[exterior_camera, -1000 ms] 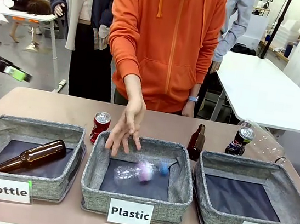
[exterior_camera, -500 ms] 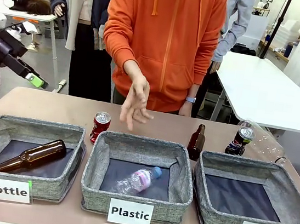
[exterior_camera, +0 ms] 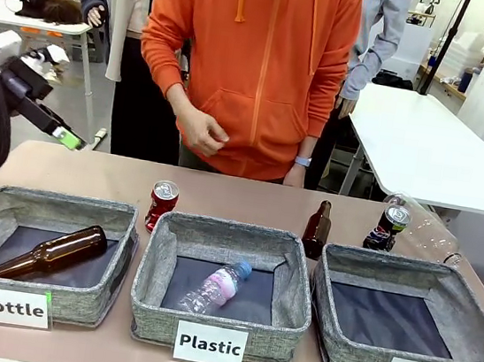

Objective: Sort the can waste into the basket.
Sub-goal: Pick up the can waste from the table and place it in the right Fabric basket.

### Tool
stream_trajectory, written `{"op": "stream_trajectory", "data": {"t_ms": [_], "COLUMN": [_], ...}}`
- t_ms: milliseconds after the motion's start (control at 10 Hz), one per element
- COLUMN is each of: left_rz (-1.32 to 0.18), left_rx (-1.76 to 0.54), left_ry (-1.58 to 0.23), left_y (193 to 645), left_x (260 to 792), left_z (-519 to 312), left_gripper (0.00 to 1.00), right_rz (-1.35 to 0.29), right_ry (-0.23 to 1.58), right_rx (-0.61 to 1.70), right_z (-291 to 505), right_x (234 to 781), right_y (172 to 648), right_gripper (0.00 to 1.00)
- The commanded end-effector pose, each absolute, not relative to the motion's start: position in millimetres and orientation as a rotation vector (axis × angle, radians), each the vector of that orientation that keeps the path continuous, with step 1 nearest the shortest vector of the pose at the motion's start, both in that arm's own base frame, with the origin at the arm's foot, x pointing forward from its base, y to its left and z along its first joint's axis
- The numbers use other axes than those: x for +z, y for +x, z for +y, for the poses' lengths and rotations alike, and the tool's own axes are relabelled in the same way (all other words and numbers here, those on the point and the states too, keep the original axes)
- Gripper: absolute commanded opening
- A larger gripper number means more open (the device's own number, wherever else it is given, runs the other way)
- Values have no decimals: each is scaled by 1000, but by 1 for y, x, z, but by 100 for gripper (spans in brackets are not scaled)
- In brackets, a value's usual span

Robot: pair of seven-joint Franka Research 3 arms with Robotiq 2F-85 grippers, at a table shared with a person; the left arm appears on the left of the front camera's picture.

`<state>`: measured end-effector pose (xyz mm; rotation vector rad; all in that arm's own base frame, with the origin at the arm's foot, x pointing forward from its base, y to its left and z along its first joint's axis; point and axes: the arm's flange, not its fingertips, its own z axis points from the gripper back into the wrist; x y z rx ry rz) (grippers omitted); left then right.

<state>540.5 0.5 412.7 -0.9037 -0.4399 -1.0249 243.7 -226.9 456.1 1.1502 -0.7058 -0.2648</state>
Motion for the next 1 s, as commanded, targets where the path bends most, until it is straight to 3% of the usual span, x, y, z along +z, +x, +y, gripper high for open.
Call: {"op": "stream_trajectory", "data": {"t_ms": [0,400,500,600,700,900], "left_rz": [-549,-823,-871,-838,-784,-825], "left_rx": [-1279,-1709,-1711,-1544,-1703,-1666], "left_ry": [-830,-762,-783,-811,-747,-772], "left_y": [535,555,559,565,554,559], "left_x": [396,370,368,372,374,368], "left_z": [-26,-66,-75,-83,-71,-79], "left_gripper": [100,100,100,100,100,100], "right_rz": [-740,-740,-740,-740,-740,-740], "right_ry": [1161,1161,1161,1161,1161,1161], "right_rx": [-245,-245,-245,-245,-245,-245], "right_z": [-228,-228,-228,-228,-228,-228], "right_x": [457,457,457,457,457,457], "right_y": [245,245,245,245,245,245], "right_gripper": [100,100,100,100,100,100]}}
